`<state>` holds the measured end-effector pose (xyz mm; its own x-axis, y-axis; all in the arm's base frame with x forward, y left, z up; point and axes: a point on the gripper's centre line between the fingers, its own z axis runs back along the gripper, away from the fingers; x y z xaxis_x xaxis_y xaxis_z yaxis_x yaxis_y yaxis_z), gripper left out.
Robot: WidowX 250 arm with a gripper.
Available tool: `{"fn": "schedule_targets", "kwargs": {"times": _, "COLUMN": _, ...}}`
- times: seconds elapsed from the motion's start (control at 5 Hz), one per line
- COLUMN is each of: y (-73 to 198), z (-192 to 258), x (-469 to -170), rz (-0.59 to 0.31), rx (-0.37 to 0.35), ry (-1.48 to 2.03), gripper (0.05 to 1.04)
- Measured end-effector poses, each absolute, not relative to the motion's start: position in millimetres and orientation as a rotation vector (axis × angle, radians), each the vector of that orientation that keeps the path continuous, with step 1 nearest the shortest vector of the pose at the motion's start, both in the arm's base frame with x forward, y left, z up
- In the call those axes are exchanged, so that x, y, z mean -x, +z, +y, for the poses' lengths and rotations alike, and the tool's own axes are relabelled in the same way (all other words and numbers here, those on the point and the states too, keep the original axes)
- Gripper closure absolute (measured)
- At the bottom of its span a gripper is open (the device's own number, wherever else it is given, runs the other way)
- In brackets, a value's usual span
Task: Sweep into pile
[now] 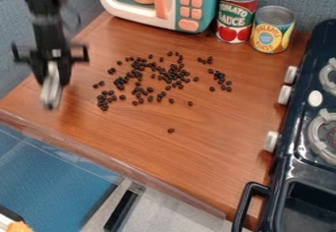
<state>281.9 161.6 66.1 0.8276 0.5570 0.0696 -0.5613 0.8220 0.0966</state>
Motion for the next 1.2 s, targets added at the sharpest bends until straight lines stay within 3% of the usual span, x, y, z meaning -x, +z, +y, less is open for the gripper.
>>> {"fn": "schedule_targets", "kwargs": {"times": 0.4, "y": 131, "z": 92, "x": -320, "rz": -0.061, "rx": -0.037, "ry": 0.611, "gripper": 0.69}}
{"fn": "schedule_targets", "kwargs": {"times": 0.6, "y": 132, "z": 55, "x": -345, "rz": -0.041, "rx": -0.039, "ry": 0.638, "gripper": 0.69}}
{"fn": "schedule_targets", "kwargs": {"times": 1.2, "y": 79, "z": -48, "x": -406, "rz": -0.059, "rx": -0.077, "ry": 0.655, "gripper": 0.69}}
